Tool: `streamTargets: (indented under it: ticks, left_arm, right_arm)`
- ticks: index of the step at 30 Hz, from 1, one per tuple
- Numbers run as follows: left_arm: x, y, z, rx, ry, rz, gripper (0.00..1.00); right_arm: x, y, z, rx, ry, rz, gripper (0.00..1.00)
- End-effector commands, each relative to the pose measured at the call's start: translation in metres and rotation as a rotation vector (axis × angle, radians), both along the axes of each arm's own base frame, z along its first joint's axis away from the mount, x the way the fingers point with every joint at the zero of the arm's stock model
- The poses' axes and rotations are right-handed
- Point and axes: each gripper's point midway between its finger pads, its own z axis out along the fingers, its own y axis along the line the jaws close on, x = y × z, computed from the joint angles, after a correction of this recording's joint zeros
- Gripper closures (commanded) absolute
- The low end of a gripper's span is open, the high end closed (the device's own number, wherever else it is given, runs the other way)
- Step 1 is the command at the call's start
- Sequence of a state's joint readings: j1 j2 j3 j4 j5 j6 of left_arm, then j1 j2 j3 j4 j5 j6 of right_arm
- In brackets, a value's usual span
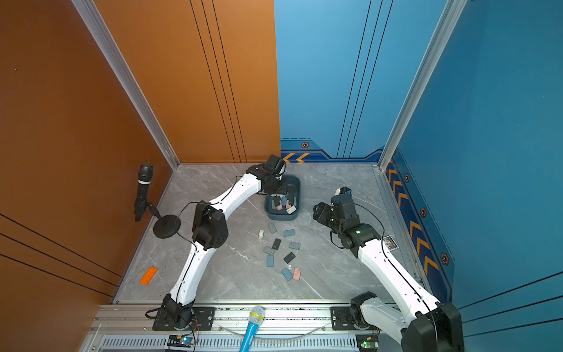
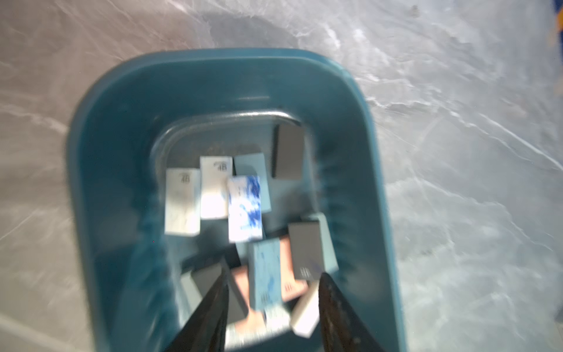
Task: Put the eraser in the storage box
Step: Place the eraser in the storage box, then pick up the eraser from the center of the board.
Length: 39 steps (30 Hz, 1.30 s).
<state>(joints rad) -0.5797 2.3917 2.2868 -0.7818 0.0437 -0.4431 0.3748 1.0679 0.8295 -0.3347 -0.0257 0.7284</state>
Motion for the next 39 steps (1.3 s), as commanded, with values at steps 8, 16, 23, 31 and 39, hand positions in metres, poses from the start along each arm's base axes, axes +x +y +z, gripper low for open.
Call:
streamTargets:
  ticks: [8,16,23,31,39]
  left_arm:
    - [-0.055,0.017,0.092,-0.143,-0.19,-0.04,0.52]
    - [-0.098,0.031,0.087,-0.098,-0.186,-0.066,0.52]
    - [-0.119,0.037,0.088,-0.083,-0.197,-0.078,0.52]
    - [-0.127,0.049,0.091,-0.068,-0.218,-0.079,0.51]
    - [-0.133,0.06,0.088,-0.06,-0.215,-0.064,0.51]
  right_arm:
    - [-0.063,0.022,-0.04,-0.158,0.146,0.118,0.33]
    - [-0.121,0.039,-0.094,-0.269,0.277,0.167,0.34]
    - [-0.142,0.049,-0.116,-0.278,0.296,0.133,0.34]
    - [-0.145,0.065,-0.14,-0.327,0.337,0.114,0.33]
    - [-0.142,0.079,-0.156,-0.328,0.363,0.125,0.32]
